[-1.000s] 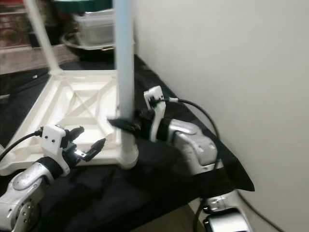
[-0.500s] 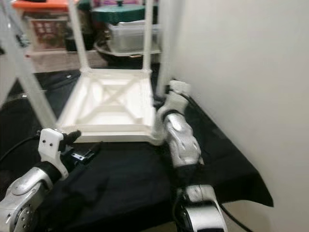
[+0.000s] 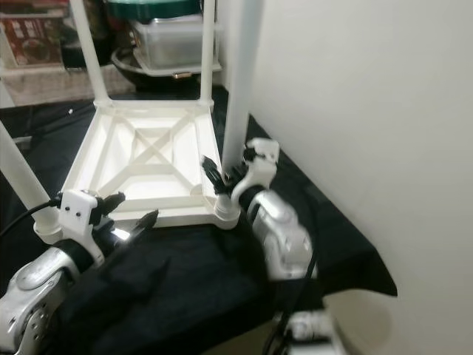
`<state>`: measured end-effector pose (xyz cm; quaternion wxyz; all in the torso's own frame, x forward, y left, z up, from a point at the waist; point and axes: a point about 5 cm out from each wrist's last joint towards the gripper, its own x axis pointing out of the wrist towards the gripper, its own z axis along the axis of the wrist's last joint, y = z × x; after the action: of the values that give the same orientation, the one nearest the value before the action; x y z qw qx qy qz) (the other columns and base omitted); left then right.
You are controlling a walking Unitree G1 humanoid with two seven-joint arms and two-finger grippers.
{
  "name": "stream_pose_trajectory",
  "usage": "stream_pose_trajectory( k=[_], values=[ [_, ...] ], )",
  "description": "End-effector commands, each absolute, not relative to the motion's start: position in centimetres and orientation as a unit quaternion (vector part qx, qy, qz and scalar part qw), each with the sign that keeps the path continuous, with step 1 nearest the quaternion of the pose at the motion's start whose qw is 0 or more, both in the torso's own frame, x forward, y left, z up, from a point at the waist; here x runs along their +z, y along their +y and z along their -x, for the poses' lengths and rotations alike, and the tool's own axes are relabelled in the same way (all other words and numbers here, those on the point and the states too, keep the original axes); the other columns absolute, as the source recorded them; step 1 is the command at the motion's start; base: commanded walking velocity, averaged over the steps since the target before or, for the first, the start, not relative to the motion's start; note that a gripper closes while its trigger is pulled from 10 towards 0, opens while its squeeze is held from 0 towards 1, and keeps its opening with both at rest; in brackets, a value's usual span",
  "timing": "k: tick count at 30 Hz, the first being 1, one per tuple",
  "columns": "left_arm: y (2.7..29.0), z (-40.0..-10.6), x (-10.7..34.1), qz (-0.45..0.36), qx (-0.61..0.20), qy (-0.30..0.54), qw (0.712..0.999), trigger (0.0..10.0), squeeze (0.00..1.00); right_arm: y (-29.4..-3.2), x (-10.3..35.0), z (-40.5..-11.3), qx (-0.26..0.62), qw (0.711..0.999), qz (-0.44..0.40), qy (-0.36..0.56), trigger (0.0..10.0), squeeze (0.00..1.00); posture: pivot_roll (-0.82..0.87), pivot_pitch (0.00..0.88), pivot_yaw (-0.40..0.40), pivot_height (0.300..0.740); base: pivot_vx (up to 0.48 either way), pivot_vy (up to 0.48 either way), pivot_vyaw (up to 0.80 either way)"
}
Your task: Building children table
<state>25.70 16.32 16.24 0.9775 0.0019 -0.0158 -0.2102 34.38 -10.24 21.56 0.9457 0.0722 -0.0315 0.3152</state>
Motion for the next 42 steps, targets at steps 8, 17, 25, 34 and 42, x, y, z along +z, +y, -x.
stream_pose_trajectory(
  k=[8,17,25,34,42],
  values=[
    [16.2,-25.7,16.2,-0.003,-0.214,-0.018,0.977,10.0,0.00,-8.3,17.9,-34.5,0.482,0.876,-0.007,0.021,0.0,0.00,0.04,0.000,-0.061,0.740,0.000,0.000,0.00],
    [16.3,-25.4,16.1,-0.003,-0.217,-0.015,0.976,10.0,0.00,-11.3,16.0,-36.3,0.243,0.967,-0.021,0.067,0.0,0.00,0.03,0.000,-0.063,0.740,0.000,0.000,0.00],
    [16.0,-25.3,16.1,0.006,-0.218,-0.015,0.976,10.0,0.00,-14.3,15.6,-33.0,-0.037,0.997,-0.045,0.059,0.6,0.00,0.02,0.000,-0.048,0.740,0.000,0.000,0.00],
    [15.6,-25.6,16.0,0.008,-0.227,-0.014,0.974,10.0,0.00,-12.0,17.9,-34.1,0.112,0.992,-0.052,0.006,10.0,1.00,-0.02,0.000,-0.033,0.740,0.000,0.000,0.00],
    [15.7,-25.5,15.8,0.008,-0.237,-0.010,0.971,10.0,0.00,-8.3,21.4,-32.7,0.474,0.877,-0.026,-0.079,10.0,0.00,-0.03,0.000,-0.010,0.740,0.000,0.000,0.00]
  ],
)
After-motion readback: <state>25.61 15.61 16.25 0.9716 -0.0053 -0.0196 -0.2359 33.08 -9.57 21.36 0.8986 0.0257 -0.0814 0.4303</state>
